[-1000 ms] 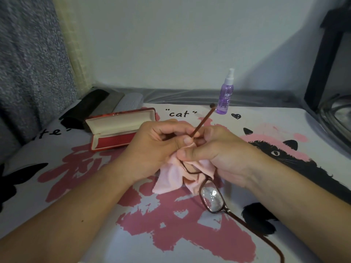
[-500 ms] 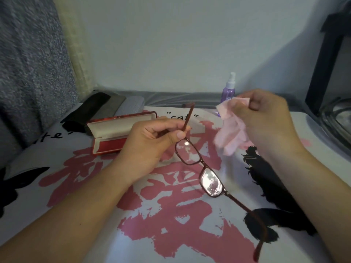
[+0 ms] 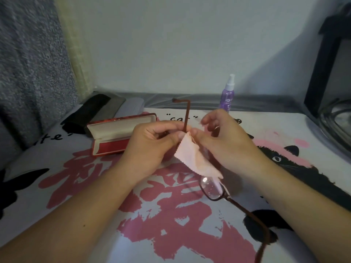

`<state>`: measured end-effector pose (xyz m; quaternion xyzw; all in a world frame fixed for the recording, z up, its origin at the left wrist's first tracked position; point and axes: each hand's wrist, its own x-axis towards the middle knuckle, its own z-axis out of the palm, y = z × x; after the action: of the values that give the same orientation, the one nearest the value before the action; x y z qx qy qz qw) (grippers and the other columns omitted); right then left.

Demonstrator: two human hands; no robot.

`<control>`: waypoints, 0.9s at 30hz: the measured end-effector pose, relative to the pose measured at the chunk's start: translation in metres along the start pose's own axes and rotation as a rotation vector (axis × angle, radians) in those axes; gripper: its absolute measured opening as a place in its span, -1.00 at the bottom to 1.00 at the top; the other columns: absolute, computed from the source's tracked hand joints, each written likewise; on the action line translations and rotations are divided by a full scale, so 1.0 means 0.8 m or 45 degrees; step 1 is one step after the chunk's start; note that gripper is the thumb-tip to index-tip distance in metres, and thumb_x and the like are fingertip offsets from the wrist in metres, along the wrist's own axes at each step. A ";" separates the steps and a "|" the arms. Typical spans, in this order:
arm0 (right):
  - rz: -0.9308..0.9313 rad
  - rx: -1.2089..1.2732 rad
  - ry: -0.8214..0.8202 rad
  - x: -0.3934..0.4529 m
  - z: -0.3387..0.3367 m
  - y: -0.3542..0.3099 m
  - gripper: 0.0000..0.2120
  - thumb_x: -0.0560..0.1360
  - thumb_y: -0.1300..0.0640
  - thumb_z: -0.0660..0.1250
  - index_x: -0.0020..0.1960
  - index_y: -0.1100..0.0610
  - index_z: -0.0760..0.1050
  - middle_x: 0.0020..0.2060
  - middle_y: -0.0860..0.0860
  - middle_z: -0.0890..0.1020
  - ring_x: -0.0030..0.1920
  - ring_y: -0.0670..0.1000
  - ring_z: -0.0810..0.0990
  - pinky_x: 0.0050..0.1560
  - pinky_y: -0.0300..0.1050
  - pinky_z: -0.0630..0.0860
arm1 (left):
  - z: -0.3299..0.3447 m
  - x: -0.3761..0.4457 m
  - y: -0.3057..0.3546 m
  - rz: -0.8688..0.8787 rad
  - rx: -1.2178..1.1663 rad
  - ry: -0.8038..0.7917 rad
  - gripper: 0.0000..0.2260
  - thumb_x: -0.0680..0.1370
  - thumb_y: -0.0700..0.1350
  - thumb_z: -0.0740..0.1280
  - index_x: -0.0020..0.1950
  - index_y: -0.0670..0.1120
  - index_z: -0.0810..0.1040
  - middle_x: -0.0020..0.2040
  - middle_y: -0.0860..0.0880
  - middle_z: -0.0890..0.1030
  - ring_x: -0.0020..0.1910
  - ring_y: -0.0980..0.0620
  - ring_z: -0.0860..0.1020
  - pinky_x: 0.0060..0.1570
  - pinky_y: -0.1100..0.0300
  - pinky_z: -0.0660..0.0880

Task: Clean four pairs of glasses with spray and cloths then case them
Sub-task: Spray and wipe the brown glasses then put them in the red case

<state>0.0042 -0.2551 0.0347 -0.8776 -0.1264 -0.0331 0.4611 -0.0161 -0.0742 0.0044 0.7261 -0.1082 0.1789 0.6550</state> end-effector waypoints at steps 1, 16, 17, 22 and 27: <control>-0.011 -0.020 0.033 0.000 -0.003 -0.001 -0.75 0.53 -0.14 0.40 0.10 -0.06 0.45 -0.07 -0.07 0.57 -0.23 -0.17 0.57 -0.33 -0.30 0.45 | -0.001 0.000 0.002 -0.003 -0.001 -0.009 -0.83 0.50 -0.34 0.43 0.05 -0.19 0.72 -0.04 -0.13 0.74 -0.08 0.05 0.69 -0.05 0.28 0.56; 0.237 0.550 -0.648 0.003 -0.024 0.013 -0.82 0.47 0.35 0.46 0.06 0.23 0.64 0.01 0.26 0.68 -0.03 0.11 0.62 -0.08 -0.14 0.57 | -0.004 -0.002 0.002 0.061 0.054 -0.062 -0.84 0.49 -0.36 0.44 0.03 -0.21 0.71 -0.07 -0.05 0.73 -0.07 0.10 0.68 -0.06 0.32 0.55; 0.235 0.581 -0.642 0.004 -0.025 0.013 -0.80 0.46 0.37 0.46 0.06 0.23 0.64 -0.02 0.23 0.67 -0.04 0.09 0.62 -0.08 -0.14 0.57 | -0.004 -0.002 0.002 0.052 0.051 -0.064 -0.84 0.49 -0.35 0.44 0.03 -0.21 0.71 -0.08 -0.06 0.72 -0.09 0.11 0.67 -0.12 0.33 0.56; 0.263 0.932 -0.541 0.007 -0.021 0.012 -0.75 0.33 0.31 0.46 0.00 0.23 0.60 -0.22 0.09 0.66 -0.24 -0.01 0.63 -0.26 -0.20 0.60 | 0.001 -0.006 0.006 0.021 -0.046 -0.099 -0.77 0.43 -0.24 0.45 0.07 -0.26 0.68 -0.13 -0.03 0.69 -0.20 0.19 0.64 -0.28 0.41 0.51; 0.138 1.149 -0.648 0.004 -0.024 0.010 -0.83 0.48 0.32 0.34 0.02 0.22 0.66 -0.13 0.15 0.69 -0.17 0.06 0.65 -0.11 -0.11 0.62 | -0.001 -0.004 0.003 0.089 0.003 -0.083 -0.72 0.40 -0.19 0.44 0.09 -0.26 0.68 -0.04 -0.20 0.70 -0.07 0.03 0.67 -0.01 0.28 0.58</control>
<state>0.0108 -0.2746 0.0398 -0.5771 -0.1908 0.2630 0.7492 -0.0199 -0.0735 0.0057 0.7282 -0.1546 0.1781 0.6435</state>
